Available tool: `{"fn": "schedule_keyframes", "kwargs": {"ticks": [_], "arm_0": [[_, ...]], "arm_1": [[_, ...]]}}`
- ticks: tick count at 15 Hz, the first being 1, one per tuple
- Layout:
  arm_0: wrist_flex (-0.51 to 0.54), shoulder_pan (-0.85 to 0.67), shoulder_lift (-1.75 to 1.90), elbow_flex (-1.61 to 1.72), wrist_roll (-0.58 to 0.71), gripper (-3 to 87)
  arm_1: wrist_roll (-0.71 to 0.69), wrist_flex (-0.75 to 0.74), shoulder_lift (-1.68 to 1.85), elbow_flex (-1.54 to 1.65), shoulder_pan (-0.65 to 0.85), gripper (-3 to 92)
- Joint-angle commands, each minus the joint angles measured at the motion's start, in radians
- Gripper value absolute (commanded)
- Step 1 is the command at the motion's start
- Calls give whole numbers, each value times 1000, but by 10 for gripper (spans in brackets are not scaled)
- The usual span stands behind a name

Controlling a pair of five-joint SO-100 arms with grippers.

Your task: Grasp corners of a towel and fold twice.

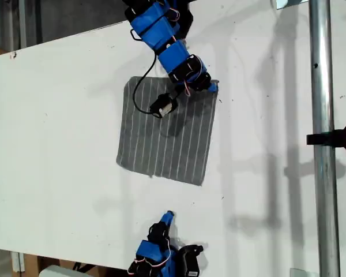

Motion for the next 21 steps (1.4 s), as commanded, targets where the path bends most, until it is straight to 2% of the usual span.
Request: {"fn": "schedule_keyframes", "kwargs": {"ticks": [1,5,7,8,10,16,18,21], "arm_0": [[5,-8,3,0,-8,-26],[5,-8,3,0,-8,-26],[5,-8,3,0,-8,-26],[5,-8,3,0,-8,-26],[5,-11,3,0,-8,-26],[15,-23,-54,-130,-41,-29],[-15,2,-420,-370,-48,-29],[-110,101,-1114,-881,123,-29]], "arm_1": [[-14,14,51,-57,14,306],[-49,-72,-51,-57,58,297],[-54,-132,-149,-57,77,252],[-54,-160,-196,-57,83,113],[-60,-170,-247,-74,83,12],[-89,-173,-233,-80,92,-1],[-103,-187,-232,-77,109,-1],[-140,-190,-209,-94,140,-1]]}}
